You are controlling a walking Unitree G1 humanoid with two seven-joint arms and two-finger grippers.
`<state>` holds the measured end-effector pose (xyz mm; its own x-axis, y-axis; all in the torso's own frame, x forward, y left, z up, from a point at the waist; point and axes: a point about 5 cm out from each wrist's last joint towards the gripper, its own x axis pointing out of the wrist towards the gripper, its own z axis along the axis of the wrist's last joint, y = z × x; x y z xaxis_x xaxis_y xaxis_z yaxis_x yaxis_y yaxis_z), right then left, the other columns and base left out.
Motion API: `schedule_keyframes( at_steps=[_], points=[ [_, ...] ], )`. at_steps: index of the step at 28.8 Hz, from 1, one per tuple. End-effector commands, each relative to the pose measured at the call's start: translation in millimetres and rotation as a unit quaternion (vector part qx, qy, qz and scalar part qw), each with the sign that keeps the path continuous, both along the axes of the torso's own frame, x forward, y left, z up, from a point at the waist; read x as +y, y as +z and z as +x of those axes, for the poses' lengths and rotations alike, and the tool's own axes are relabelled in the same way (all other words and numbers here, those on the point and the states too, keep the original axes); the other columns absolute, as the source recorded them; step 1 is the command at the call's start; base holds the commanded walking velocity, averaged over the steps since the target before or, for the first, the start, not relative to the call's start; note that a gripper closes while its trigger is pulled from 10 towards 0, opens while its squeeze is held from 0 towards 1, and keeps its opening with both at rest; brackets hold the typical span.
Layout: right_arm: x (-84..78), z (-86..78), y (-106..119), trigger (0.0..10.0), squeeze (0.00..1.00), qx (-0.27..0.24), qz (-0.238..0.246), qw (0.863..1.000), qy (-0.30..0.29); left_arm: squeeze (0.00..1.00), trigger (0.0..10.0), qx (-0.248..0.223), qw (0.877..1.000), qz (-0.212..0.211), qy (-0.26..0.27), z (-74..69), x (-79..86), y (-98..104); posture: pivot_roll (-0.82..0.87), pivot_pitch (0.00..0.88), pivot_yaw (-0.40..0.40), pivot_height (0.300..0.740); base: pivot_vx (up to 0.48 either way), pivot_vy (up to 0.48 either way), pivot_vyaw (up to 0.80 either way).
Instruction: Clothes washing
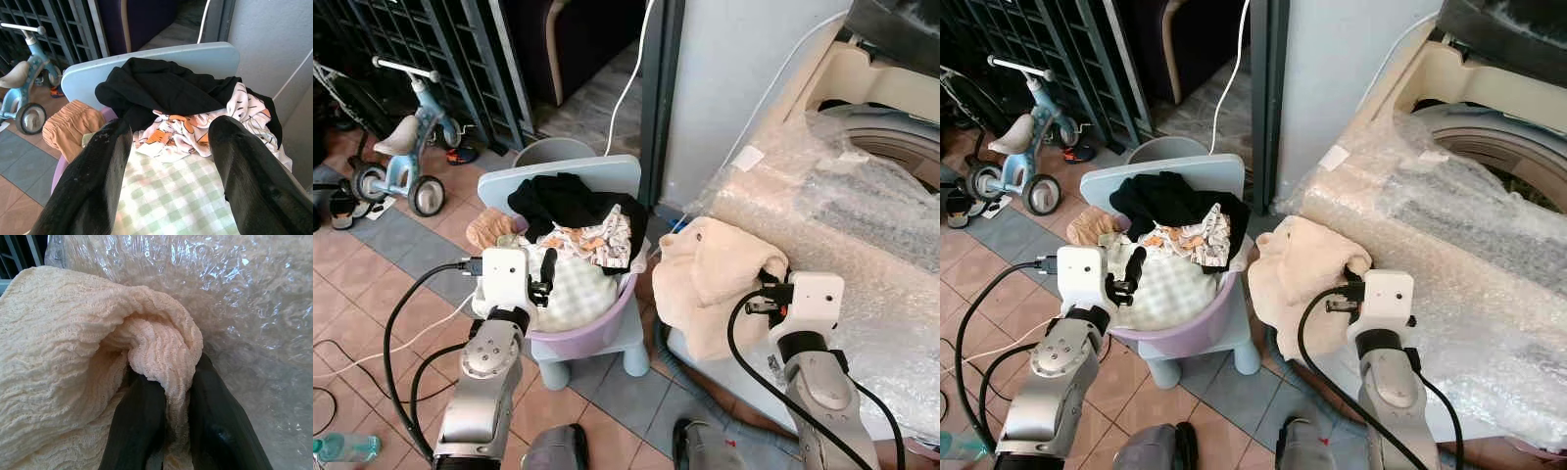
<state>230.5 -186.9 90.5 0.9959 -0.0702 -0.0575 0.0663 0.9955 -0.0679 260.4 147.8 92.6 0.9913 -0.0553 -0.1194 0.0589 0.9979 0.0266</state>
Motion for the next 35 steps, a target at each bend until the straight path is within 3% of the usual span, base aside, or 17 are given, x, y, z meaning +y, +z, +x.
schedule_keyframes(
  at_steps=[1,13,22,35],
  points=[
    [-7.3,-1.7,0.1,10.0,0.0,0.0,-0.001,1.0,-0.016,0.0,10.0,0.01,1.0,0.001,0.007,-1.1,2.4,-3.2,-0.04,0.145,0.034,0.74,-0.277,0.0,0.0],
    [-6.7,-1.0,-0.8,10.0,0.0,0.002,-0.003,1.0,-0.014,0.0,10.0,0.012,1.0,0.0,0.005,0.1,1.7,-3.2,-0.05,0.15,0.034,0.74,-0.304,0.0,0.0],
    [-7.8,-1.6,-2.1,10.0,0.0,0.006,0.004,1.0,-0.023,0.0,10.0,0.001,1.0,-0.01,-0.002,-0.5,2.0,-1.9,-0.05,0.132,0.036,0.74,0.0,0.0,0.0],
    [-14.0,-4.5,-6.3,10.0,0.0,0.005,-0.001,0.999,-0.049,0.0,10.0,0.012,0.999,-0.034,-0.006,2.9,4.1,-7.6,-0.07,0.082,0.058,0.74,0.0,0.0,-0.8]
  ],
)
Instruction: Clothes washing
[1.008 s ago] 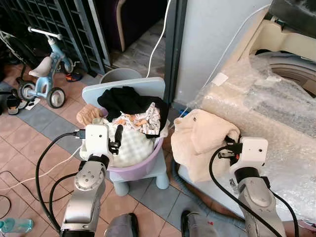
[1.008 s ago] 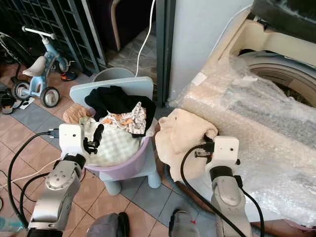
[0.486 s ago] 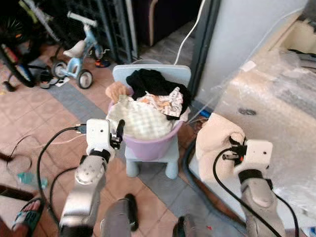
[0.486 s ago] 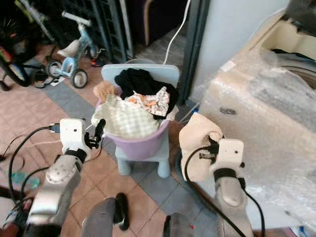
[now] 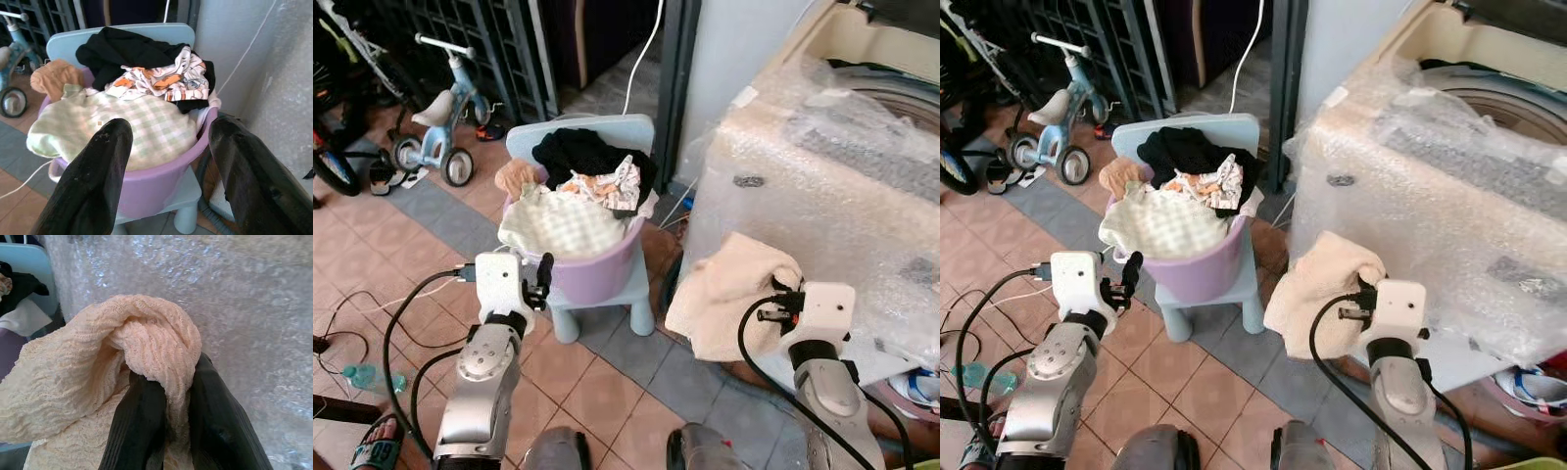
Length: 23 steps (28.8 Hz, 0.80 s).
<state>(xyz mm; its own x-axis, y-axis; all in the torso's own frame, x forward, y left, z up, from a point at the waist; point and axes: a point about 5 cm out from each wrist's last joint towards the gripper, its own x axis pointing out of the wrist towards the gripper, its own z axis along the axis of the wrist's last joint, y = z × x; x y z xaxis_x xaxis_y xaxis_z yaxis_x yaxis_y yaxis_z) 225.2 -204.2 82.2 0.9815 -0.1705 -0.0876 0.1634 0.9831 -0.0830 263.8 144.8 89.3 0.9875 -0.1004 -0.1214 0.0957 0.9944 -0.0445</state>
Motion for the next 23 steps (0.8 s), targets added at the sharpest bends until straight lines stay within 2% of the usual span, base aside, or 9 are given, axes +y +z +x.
schedule_keyframes(
  at_steps=[1,12,17,23],
  points=[
    [3.4,1.1,1.7,10.0,0.0,-0.011,0.004,1.0,0.002,0.0,10.0,0.009,1.0,0.001,0.013,-0.1,7.2,-4.6,-0.07,0.082,0.058,0.74,0.0,0.0,-0.8],
    [4.0,10.2,4.7,10.0,0.0,-0.025,0.003,1.0,-0.001,0.0,10.0,0.004,1.0,0.0,0.007,7.0,5.8,-2.1,-0.07,0.074,0.069,0.74,0.0,0.272,-0.73],
    [5.3,13.1,5.7,10.0,0.0,-0.03,0.002,1.0,0.002,0.0,10.0,0.002,1.0,0.001,0.006,9.0,4.1,-1.7,-0.07,0.079,0.066,0.74,0.0,0.0,0.0],
    [5.0,9.8,12.6,10.0,0.0,-0.046,-0.005,0.999,0.006,0.0,10.0,0.027,0.999,0.009,0.015,-1.6,9.1,-12.1,-0.07,0.076,0.064,0.74,0.0,0.0,0.0]
  ],
)
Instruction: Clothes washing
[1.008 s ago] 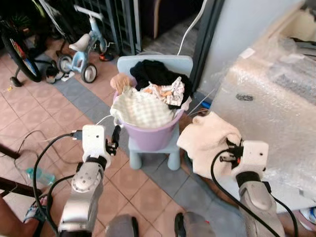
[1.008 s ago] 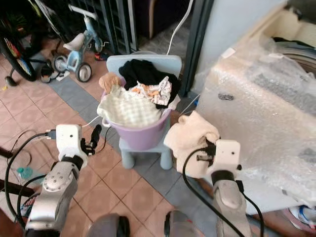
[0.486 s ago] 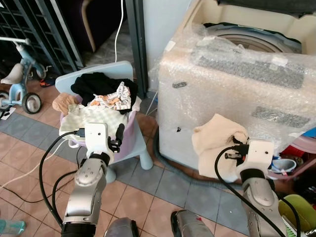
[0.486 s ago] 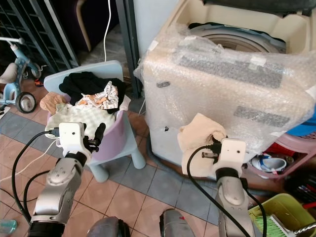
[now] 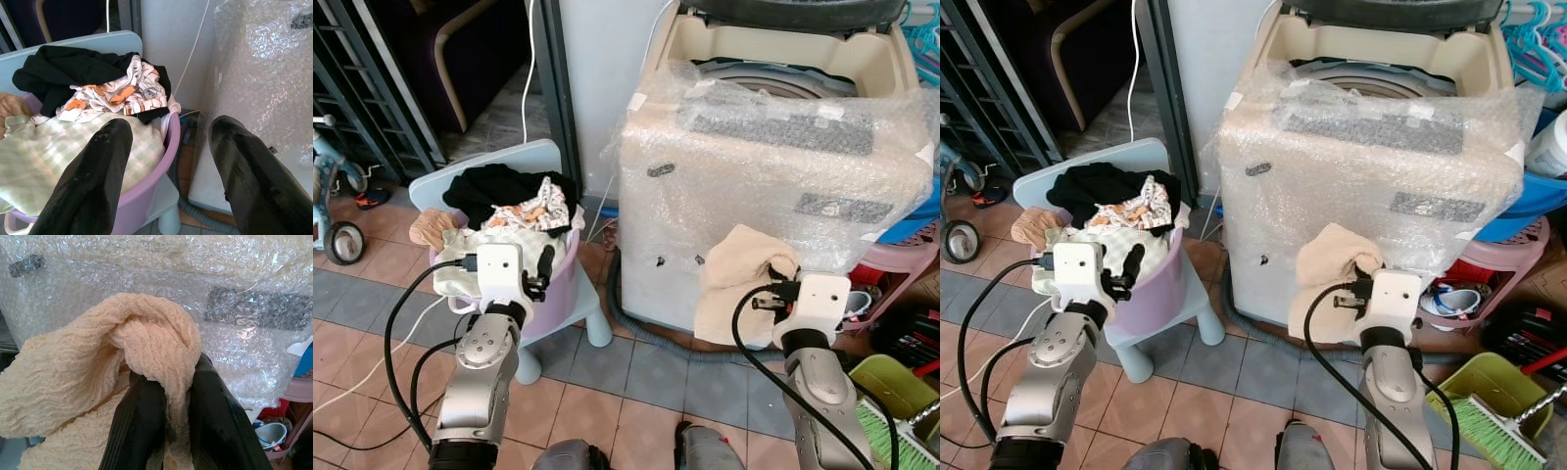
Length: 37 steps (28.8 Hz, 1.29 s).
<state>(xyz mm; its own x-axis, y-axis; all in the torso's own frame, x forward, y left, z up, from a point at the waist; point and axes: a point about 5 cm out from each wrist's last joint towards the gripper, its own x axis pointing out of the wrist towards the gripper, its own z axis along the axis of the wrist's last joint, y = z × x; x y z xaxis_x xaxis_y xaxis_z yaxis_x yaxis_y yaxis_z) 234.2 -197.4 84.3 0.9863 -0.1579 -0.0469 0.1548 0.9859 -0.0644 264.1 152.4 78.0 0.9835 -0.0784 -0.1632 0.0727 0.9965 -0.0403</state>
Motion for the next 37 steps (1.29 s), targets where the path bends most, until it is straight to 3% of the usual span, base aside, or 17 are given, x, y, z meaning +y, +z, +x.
schedule_keyframes(
  at_steps=[1,7,17,25,29,37],
  points=[
    [-0.4,0.7,13.4,10.0,0.0,-0.031,-0.023,0.999,0.006,0.0,10.0,0.013,1.0,0.005,0.006,-3.8,3.2,-3.1,-0.07,0.075,0.064,0.74,0.0,0.0,0.0],
    [2.7,0.1,14.8,10.0,0.0,-0.034,-0.027,0.999,0.008,0.0,10.0,0.02,1.0,0.009,0.011,-5.6,6.6,-6.2,-0.07,0.066,0.059,0.74,0.0,0.0,-0.18],
    [3.0,5.2,15.1,10.0,0.0,-0.035,-0.028,0.999,0.008,0.0,10.0,0.024,1.0,0.008,-0.001,-3.4,1.5,-7.4,-0.08,0.066,0.065,0.74,0.0,0.0,-0.79],
    [2.9,5.7,12.1,10.0,0.0,-0.03,-0.024,0.999,0.014,0.0,10.0,0.001,1.0,0.006,0.014,1.9,0.6,-3.4,-0.06,0.034,0.005,0.74,0.0,0.0,-0.8],
    [13.3,19.1,15.6,10.0,0.0,-0.027,-0.033,0.997,0.063,0.0,10.0,-0.017,0.999,0.007,0.036,2.7,0.8,1.4,-0.02,0.018,-0.051,0.74,0.0,0.0,0.0],
    [11.1,25.2,11.7,10.0,0.0,-0.028,-0.036,0.998,0.052,0.0,10.0,-0.012,0.999,0.011,0.035,-0.1,2.3,-5.3,-0.02,0.0,-0.029,0.74,0.0,0.0,0.0]
  ],
)
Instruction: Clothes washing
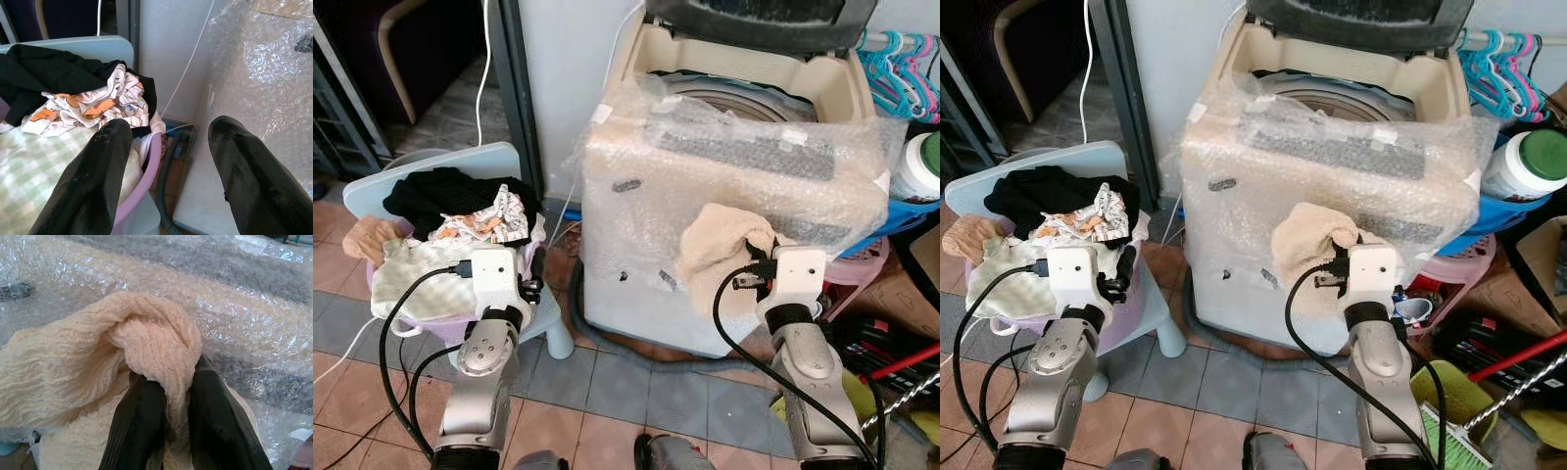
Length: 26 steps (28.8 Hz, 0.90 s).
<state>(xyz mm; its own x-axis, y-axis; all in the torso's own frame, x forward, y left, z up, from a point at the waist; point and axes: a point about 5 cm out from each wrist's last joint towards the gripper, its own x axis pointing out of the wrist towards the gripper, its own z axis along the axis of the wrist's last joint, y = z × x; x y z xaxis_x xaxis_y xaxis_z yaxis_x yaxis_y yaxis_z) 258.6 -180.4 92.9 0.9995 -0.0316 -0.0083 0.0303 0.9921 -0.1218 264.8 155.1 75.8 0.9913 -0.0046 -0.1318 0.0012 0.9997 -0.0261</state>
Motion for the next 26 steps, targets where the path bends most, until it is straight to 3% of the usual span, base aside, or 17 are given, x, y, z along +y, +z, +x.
schedule_keyframes(
  at_steps=[1,9,14,19,26],
  points=[
    [-6.3,0.6,2.8,10.0,0.0,-0.014,-0.002,1.0,-0.016,0.0,10.0,0.004,1.0,0.006,-0.002,-0.3,-0.2,-3.3,-0.02,0.0,-0.02,0.74,0.0,0.0,0.0],
    [-13.0,-5.5,-0.9,10.0,0.0,-0.015,0.009,0.999,-0.046,0.0,10.0,0.005,1.0,0.021,-0.004,0.1,5.1,-6.1,-0.05,0.0,0.022,0.74,0.0,0.0,-0.35],
    [-16.2,-9.5,-3.8,10.0,0.0,-0.013,0.009,0.999,-0.048,0.0,10.0,0.017,1.0,0.008,-0.007,-2.9,5.3,-10.0,-0.05,0.0,0.027,0.74,0.0,0.0,0.0],
    [-2.8,-6.0,-4.1,10.0,0.0,-0.008,0.017,1.0,-0.023,0.0,10.0,0.021,1.0,0.015,-0.002,-3.8,7.0,-12.3,-0.05,0.0,0.037,0.74,0.0,0.0,0.0],
    [-1.8,-5.3,-6.5,10.0,0.0,-0.008,0.029,0.999,-0.041,0.0,10.0,0.016,0.999,0.025,-0.019,-1.5,5.0,-7.7,-0.04,0.0,0.079,0.74,0.0,0.0,0.0]
  ],
)
